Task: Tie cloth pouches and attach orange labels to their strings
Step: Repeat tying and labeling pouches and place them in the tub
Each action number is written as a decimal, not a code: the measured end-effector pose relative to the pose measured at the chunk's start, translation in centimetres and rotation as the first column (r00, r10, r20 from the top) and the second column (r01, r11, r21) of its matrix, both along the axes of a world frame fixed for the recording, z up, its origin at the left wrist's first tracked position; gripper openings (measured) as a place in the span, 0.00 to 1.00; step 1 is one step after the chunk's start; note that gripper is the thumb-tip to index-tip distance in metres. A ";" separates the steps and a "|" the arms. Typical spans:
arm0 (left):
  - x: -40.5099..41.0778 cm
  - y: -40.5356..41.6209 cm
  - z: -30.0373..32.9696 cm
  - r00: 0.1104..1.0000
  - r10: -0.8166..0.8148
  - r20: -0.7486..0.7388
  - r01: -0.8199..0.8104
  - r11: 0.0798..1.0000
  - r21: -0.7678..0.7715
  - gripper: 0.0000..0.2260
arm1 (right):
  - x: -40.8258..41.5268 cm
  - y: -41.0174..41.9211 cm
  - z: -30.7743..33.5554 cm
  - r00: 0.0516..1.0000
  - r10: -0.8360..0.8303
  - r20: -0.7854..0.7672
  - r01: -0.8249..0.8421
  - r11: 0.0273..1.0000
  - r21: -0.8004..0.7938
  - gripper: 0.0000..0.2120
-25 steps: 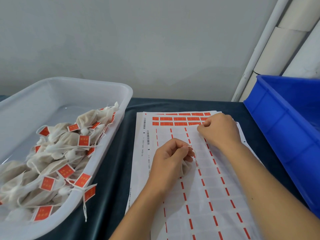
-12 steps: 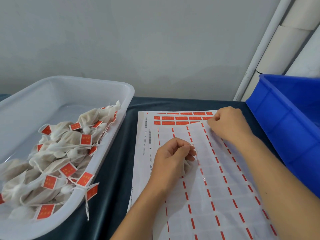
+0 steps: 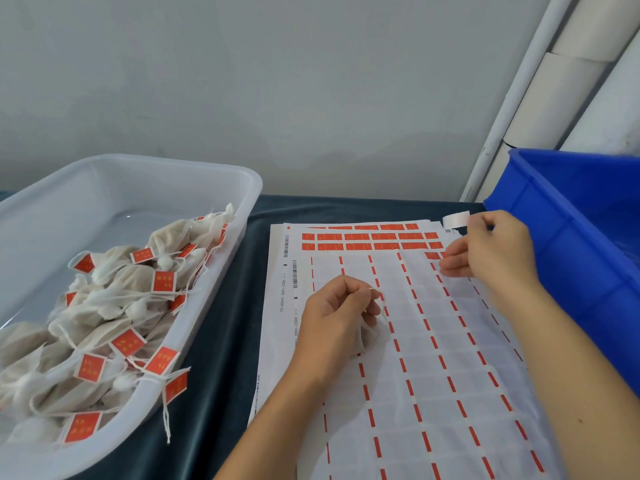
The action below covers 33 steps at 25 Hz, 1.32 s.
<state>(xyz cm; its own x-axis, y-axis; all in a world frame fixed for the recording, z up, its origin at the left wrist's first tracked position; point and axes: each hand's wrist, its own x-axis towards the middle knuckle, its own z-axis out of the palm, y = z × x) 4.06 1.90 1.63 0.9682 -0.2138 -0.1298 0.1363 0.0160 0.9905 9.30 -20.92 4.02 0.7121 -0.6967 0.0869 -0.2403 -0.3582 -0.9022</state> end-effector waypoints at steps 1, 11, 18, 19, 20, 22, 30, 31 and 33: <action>0.0 0.0 0.0 1.000 0.007 -0.003 -0.007 1.000 -0.004 0.14 | -0.7 0.5 0.0 1.000 0.009 0.008 -0.009 0.998 0.059 0.06; 0.3 -0.1 -0.6 0.998 0.064 0.006 -0.064 0.998 0.001 0.12 | -7.4 5.2 -0.8 0.958 0.224 0.178 -0.286 0.753 0.592 0.06; 0.3 0.2 -0.6 0.996 0.088 -0.001 -0.088 0.995 -0.046 0.12 | -8.8 6.7 -3.5 0.938 0.246 0.243 -0.318 0.891 0.325 0.10; 0.3 0.1 -0.7 0.995 0.095 -0.004 -0.095 0.994 -0.045 0.11 | -8.9 6.8 -3.6 0.935 0.250 0.250 -0.319 0.902 0.291 0.10; 0.3 0.0 -0.8 0.995 0.102 -0.008 -0.102 0.994 -0.045 0.11 | -9.0 7.0 -3.7 0.933 0.253 0.256 -0.319 0.911 0.263 0.10; 0.4 0.0 -1.0 0.994 0.111 -0.014 -0.112 0.993 -0.042 0.10 | -9.3 7.2 -3.8 0.927 0.251 0.279 -0.320 0.917 0.238 0.11; 0.1 -0.3 -1.1 0.994 0.097 0.056 -0.097 0.995 -0.010 0.11 | -9.9 7.8 -3.1 0.887 0.316 0.336 -0.407 0.879 0.248 0.16; 0.0 -0.4 -1.1 0.994 0.091 0.064 -0.091 0.996 -0.005 0.10 | -9.9 7.9 -3.0 0.887 0.322 0.330 -0.419 0.863 0.284 0.18; -0.2 -0.5 -1.0 0.994 0.080 0.079 -0.080 0.997 0.003 0.10 | -10.0 8.0 -2.9 0.888 0.326 0.324 -0.424 0.852 0.307 0.14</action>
<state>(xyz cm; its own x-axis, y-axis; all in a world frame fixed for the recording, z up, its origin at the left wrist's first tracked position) 3.89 1.45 0.60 0.9895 -0.1346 -0.0532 0.0561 0.0180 0.9983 -0.71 -12.89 1.14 0.9128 -0.3972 0.0945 0.0971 -0.0138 -0.9952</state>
